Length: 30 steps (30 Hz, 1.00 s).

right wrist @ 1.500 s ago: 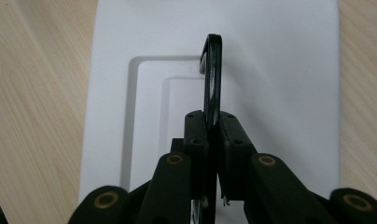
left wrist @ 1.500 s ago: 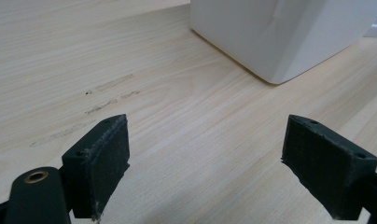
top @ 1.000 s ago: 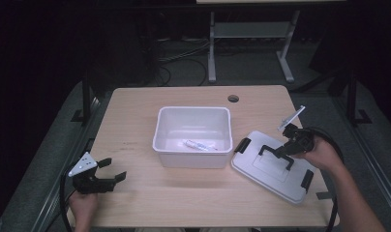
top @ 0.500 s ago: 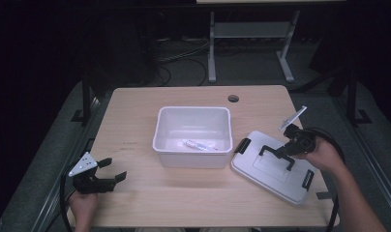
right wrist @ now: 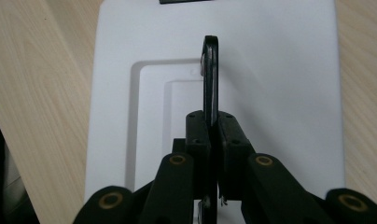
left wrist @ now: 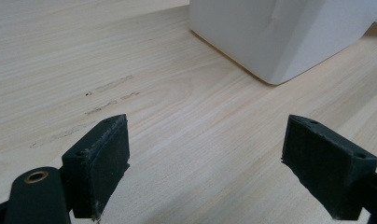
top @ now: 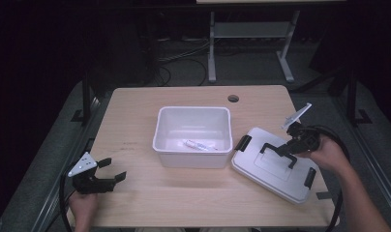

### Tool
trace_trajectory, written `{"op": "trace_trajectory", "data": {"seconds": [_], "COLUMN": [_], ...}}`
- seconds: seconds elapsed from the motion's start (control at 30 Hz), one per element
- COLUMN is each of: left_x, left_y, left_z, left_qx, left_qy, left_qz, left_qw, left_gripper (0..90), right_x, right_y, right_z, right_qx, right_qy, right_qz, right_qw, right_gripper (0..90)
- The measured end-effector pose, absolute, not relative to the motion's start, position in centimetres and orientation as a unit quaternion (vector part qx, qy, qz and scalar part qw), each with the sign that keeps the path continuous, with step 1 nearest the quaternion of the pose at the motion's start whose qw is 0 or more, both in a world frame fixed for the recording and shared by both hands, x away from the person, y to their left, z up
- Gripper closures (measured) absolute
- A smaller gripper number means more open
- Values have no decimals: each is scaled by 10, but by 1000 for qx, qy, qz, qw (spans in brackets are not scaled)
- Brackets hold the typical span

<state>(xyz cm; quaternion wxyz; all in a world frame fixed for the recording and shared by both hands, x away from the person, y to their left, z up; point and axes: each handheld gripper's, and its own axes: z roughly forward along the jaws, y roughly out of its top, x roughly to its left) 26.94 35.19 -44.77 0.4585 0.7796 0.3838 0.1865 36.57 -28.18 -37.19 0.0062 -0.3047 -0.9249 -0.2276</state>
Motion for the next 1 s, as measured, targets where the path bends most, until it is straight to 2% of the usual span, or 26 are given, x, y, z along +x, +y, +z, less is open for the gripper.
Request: {"op": "trace_trajectory", "data": {"seconds": [1.0], "left_x": [270], "left_y": [351], "left_z": [-448], "left_qx": [779], "left_qy": [385], "left_qz": [184], "left_qw": [459], "left_gripper": [143], "right_x": [346], "right_y": [-293], "right_z": [-323], "right_qx": [-286], "right_qy": [-927], "right_qz": [-240], "right_qw": [-15], "right_gripper": [845]}}
